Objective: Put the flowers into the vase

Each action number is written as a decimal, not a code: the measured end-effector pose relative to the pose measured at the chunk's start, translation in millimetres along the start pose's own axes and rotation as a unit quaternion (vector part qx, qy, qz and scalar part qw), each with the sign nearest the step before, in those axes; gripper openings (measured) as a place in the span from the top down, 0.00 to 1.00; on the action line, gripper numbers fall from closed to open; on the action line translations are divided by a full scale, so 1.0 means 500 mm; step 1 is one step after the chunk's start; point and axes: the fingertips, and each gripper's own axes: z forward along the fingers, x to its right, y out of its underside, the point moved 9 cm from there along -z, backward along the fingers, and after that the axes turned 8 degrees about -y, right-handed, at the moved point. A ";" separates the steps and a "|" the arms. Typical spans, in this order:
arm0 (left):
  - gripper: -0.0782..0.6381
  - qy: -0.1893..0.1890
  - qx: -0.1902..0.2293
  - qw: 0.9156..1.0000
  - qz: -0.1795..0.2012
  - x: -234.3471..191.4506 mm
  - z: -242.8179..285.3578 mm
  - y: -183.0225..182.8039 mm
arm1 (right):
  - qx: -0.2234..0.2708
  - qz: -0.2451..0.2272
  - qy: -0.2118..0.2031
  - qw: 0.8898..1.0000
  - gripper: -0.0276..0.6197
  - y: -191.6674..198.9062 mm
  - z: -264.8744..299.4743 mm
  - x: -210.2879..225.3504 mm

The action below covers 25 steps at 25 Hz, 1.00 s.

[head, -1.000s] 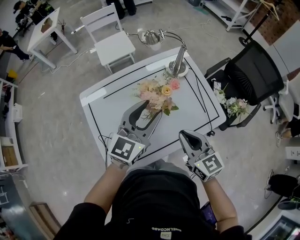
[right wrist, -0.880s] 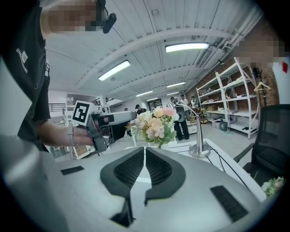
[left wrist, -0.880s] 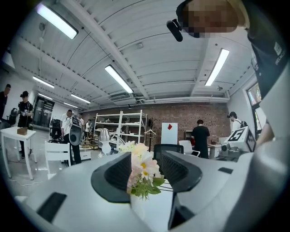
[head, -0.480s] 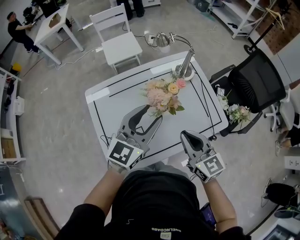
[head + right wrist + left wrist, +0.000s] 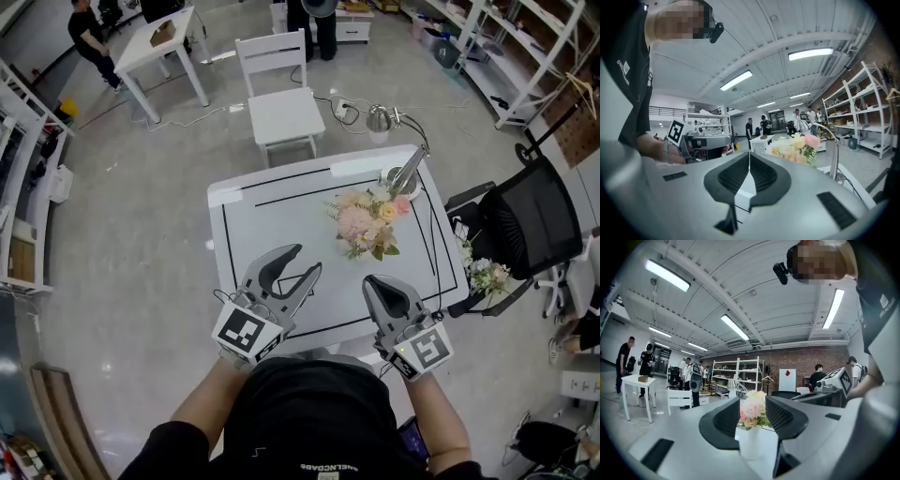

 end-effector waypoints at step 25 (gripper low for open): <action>0.88 -0.124 -0.011 0.992 -0.001 -0.108 -0.201 0.007 | -0.032 -0.037 -0.171 0.984 0.94 -0.033 0.231 -0.116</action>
